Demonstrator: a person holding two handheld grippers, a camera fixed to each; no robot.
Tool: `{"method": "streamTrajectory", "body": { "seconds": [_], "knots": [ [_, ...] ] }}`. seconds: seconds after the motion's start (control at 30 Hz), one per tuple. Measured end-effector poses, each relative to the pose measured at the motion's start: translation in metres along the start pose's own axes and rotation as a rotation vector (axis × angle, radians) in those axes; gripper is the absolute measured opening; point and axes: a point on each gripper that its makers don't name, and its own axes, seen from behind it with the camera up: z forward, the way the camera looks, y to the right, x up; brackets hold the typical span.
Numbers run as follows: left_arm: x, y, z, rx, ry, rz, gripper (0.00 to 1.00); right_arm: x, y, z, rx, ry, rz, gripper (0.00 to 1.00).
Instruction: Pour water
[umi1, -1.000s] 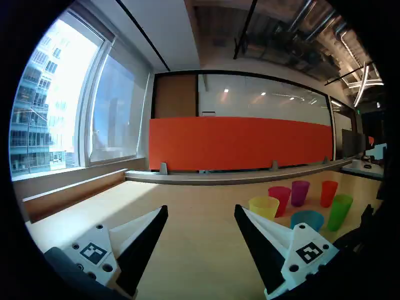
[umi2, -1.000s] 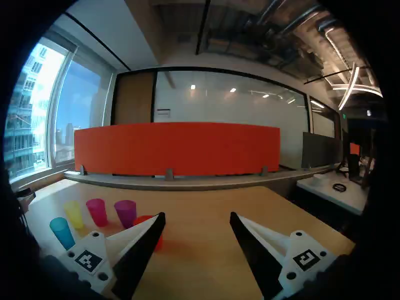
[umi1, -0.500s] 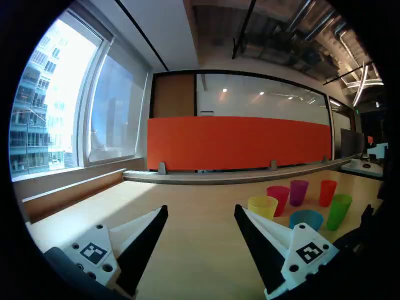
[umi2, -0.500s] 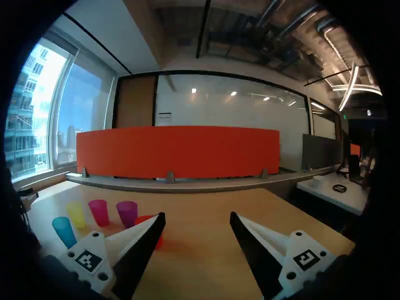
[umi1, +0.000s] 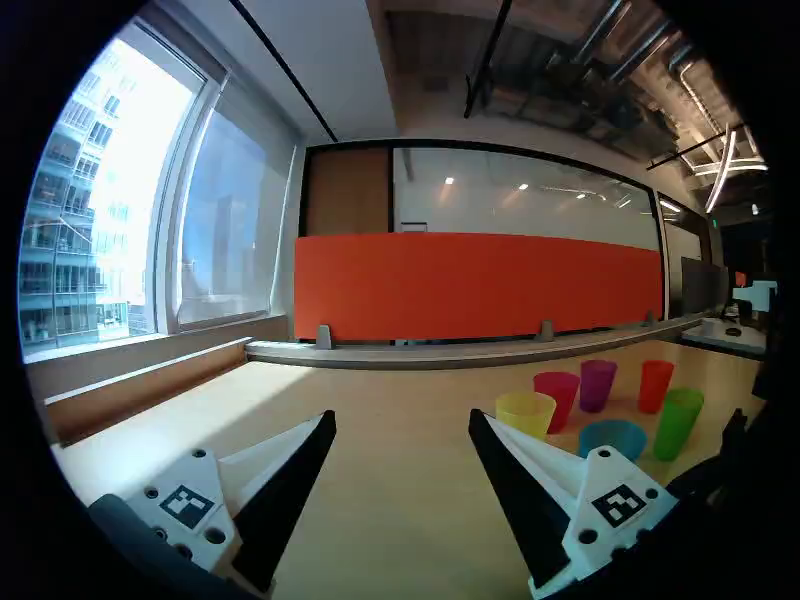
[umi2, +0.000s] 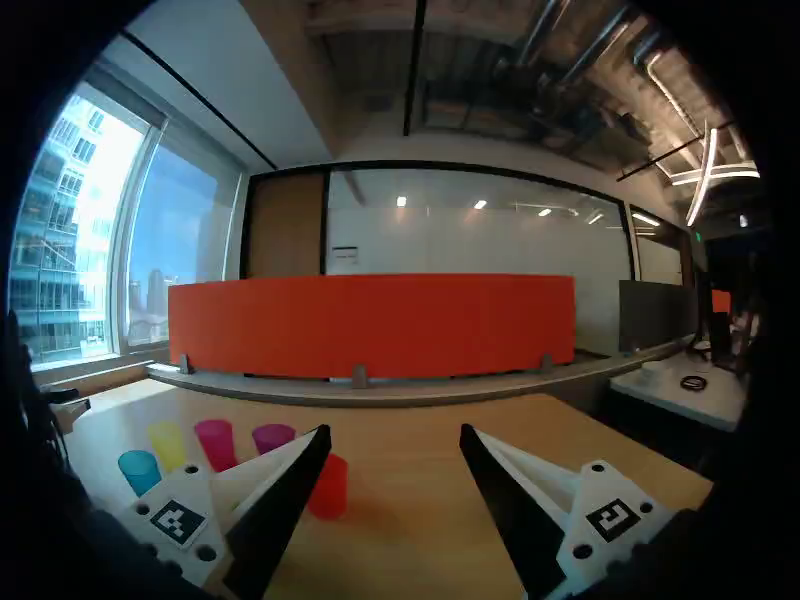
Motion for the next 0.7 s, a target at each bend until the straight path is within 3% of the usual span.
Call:
{"method": "streamTrajectory", "body": {
  "seconds": [0.4,0.7],
  "knots": [
    [0.0,0.001,0.0,0.0,0.0,0.001,0.99,-0.027,-0.006,0.008,0.001,0.03,-0.032,1.0],
    [0.0,0.001,0.0,0.0,0.0,0.0,0.99,-0.046,-0.004,0.012,0.005,0.023,-0.01,1.0]
  ]
}}
